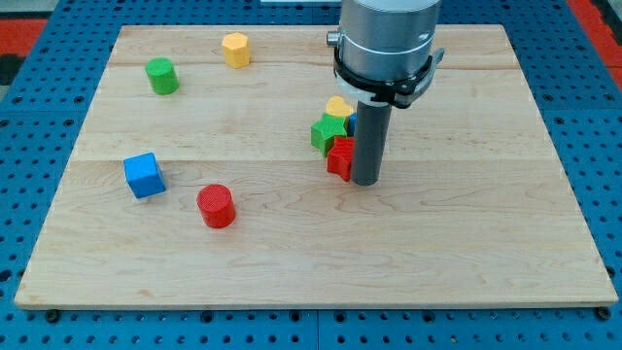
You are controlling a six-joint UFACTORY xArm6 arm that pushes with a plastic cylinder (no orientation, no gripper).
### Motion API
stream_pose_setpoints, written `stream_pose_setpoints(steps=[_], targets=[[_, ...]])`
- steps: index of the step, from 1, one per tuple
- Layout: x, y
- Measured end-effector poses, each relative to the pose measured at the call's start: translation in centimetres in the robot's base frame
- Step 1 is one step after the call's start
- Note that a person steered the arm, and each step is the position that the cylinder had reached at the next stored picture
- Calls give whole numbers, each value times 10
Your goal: Push the red star into the group of blocks
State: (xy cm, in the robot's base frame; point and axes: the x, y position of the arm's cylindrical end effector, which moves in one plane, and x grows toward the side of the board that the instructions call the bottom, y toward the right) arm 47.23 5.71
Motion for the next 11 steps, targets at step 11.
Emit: stream_pose_setpoints(steps=[11], targets=[[46,-18]])
